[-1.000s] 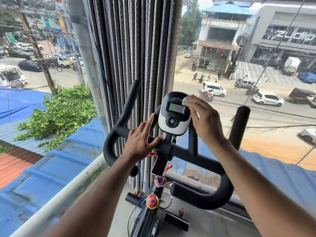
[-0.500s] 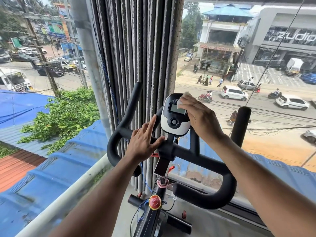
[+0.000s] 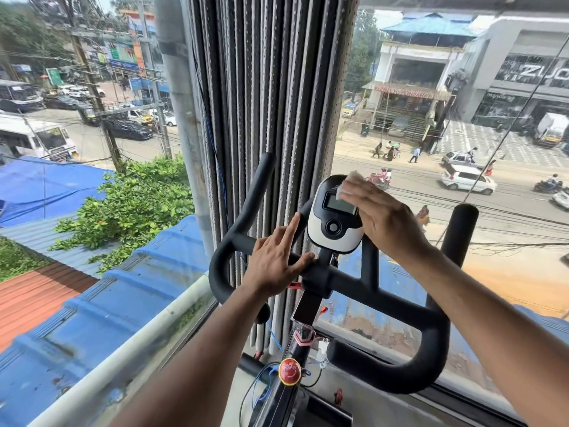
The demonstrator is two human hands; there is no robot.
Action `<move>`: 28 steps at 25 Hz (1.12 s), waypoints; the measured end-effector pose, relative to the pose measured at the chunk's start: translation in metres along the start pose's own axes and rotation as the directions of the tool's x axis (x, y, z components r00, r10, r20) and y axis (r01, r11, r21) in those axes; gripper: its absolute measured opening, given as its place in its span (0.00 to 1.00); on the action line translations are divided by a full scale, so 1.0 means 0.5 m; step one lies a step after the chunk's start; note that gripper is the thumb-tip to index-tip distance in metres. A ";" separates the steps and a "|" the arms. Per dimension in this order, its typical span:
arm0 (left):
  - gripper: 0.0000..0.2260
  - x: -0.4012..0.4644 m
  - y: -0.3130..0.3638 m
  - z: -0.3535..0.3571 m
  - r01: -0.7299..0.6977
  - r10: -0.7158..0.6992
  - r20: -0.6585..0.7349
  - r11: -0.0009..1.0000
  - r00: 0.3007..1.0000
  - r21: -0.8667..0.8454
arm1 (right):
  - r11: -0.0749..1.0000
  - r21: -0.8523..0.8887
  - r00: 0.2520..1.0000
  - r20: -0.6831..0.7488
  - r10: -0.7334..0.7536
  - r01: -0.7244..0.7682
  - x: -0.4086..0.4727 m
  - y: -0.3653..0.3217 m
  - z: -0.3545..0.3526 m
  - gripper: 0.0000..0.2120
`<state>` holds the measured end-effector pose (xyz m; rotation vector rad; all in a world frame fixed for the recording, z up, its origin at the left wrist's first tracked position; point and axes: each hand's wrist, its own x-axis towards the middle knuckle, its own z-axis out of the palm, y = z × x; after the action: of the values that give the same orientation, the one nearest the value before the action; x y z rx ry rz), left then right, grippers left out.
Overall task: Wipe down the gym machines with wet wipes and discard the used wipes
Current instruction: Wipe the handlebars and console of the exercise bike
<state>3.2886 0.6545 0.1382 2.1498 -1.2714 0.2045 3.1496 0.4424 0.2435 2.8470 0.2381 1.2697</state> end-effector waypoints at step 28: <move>0.36 -0.029 -0.058 -0.031 0.001 -0.025 0.168 0.990 0.986 0.142 | 0.937 -0.331 0.973 0.227 -0.034 0.110 0.079 -0.046 0.035 0.28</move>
<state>3.3077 0.6839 0.1317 2.3376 -1.3737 0.1113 3.1855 0.4719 0.2590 2.6187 0.1039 0.8726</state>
